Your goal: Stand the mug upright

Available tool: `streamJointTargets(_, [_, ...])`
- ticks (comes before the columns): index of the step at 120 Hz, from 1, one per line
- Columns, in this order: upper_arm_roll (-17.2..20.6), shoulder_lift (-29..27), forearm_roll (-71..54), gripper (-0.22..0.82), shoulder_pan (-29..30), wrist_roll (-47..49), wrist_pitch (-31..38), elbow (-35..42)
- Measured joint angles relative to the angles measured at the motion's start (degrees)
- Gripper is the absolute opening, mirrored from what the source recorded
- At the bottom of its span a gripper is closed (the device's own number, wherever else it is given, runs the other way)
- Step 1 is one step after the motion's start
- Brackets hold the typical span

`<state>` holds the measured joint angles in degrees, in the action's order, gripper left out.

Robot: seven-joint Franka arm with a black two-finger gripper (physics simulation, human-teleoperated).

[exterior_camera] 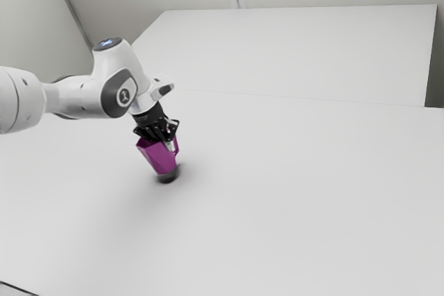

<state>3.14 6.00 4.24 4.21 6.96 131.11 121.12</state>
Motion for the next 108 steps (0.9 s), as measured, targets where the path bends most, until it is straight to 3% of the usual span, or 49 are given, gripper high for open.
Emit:
streamJointTargets(23, [0.0,2.1,-0.1,-0.16,-0.3,1.9,1.1,-0.1])
streamJointTargets(45, [0.0,0.9,-1.2,0.24,-0.7,2.9,0.3,-0.4])
streamJointTargets(64, [0.0,-2.5,-3.2,0.43,-1.0,3.6,-1.4,-0.8])
streamJointTargets(108, [-0.6,-4.0,-10.8,0.57,-4.7,2.0,-14.9,-16.9])
